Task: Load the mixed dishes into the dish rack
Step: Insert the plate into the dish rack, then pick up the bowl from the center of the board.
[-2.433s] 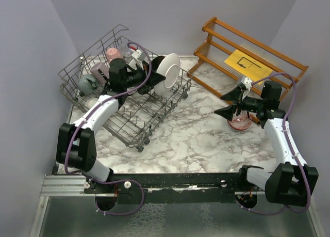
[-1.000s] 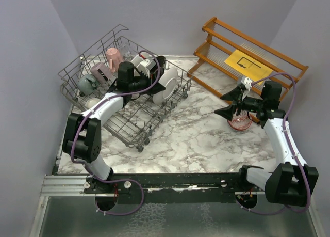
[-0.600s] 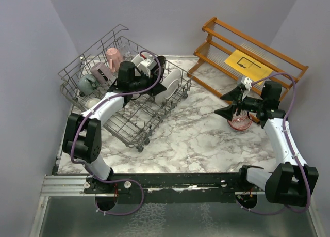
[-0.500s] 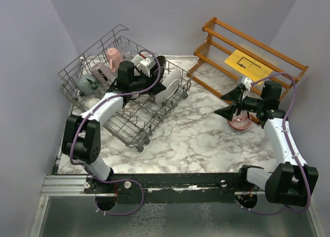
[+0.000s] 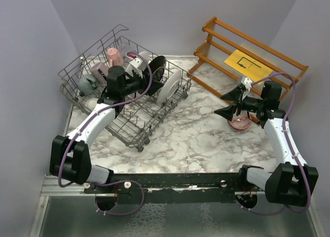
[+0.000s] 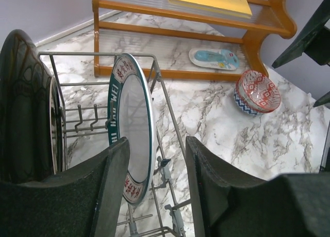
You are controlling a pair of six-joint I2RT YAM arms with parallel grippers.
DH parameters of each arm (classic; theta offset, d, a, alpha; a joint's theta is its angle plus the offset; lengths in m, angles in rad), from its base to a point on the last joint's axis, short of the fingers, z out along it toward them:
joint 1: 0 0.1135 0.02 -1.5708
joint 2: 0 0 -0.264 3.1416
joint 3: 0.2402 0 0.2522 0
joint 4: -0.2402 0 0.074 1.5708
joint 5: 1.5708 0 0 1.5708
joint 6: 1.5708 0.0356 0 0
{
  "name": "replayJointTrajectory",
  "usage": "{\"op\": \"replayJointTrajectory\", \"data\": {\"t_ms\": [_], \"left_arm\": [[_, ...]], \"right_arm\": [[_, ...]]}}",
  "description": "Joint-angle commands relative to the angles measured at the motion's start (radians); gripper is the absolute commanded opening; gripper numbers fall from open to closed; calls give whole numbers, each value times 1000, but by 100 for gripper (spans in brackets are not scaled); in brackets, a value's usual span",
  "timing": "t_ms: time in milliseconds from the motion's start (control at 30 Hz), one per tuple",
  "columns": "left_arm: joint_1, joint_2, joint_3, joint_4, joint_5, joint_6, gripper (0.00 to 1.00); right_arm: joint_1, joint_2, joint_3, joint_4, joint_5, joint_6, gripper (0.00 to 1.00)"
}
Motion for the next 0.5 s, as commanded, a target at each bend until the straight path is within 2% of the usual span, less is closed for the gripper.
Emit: {"op": "replayJointTrajectory", "data": {"t_ms": [0, 167, 367, 467], "left_arm": [[-2, -81, -61, 111, -50, -74, 51], [-1, -160, -150, 212, -79, -138, 58], [2, -259, -265, 319, -139, -226, 82], [3, -298, -307, 341, -153, -280, 84]], "right_arm": [[-1, -6, -4, 0, 9, -16, 84], [-1, -5, -3, -2, 1, -19, 84], [-1, -4, -4, -3, -6, -22, 84], [-1, -5, -3, -3, -7, -21, 84]]}}
